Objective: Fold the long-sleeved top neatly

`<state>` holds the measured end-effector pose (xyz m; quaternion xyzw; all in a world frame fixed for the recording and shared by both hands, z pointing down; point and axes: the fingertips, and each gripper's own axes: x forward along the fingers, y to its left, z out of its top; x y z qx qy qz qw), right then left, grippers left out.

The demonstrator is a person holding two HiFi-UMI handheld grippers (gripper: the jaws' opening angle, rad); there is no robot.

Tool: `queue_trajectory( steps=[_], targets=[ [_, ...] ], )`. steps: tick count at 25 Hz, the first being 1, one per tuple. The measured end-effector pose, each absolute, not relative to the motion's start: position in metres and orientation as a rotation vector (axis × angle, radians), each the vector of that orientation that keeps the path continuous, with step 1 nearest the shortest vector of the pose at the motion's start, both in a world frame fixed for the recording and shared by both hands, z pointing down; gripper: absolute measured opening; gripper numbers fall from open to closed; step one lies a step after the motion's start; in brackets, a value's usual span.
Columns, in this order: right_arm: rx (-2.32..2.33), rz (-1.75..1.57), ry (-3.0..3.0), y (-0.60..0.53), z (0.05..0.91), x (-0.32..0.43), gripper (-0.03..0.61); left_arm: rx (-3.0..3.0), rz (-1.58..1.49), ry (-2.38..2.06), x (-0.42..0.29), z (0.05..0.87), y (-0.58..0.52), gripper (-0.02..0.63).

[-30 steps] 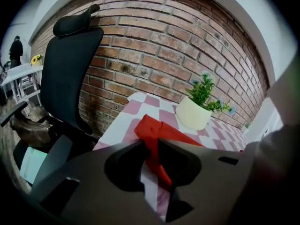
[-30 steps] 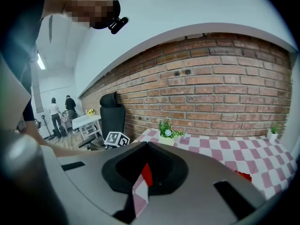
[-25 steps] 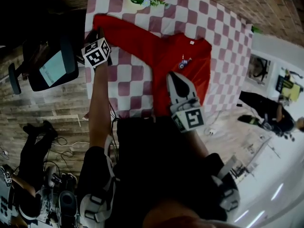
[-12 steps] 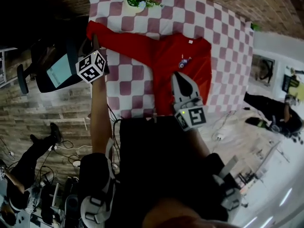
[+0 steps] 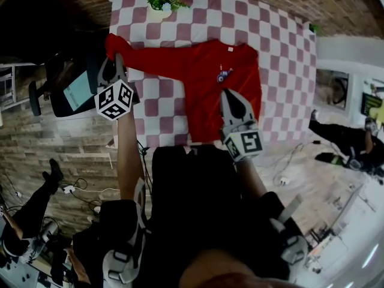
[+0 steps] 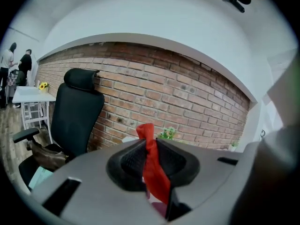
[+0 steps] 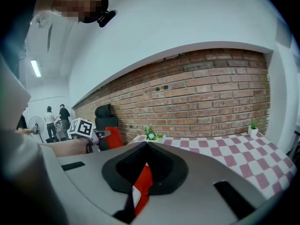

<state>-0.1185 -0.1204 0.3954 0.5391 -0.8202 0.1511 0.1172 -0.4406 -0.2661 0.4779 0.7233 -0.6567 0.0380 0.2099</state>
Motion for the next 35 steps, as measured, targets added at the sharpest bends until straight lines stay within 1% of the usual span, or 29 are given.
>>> queue_trajectory(
  steps=[12,21,35],
  targets=[
    [1.663,0.423,-2.419,-0.063,0.383,-0.04,0.008,2.186,0.083,-1.805,-0.354,0.421,-0.201,0.06],
    [1.698,0.396,-2.432,-0.017,0.377,0.01,0.008,2.373,0.07,-1.735,-0.272,0.385,-0.153,0.058],
    [1.829,0.419,-2.379,0.035,0.377,0.077,0.008,2.627,0.178,-1.48,-0.138,0.389,-0.09,0.058]
  ],
)
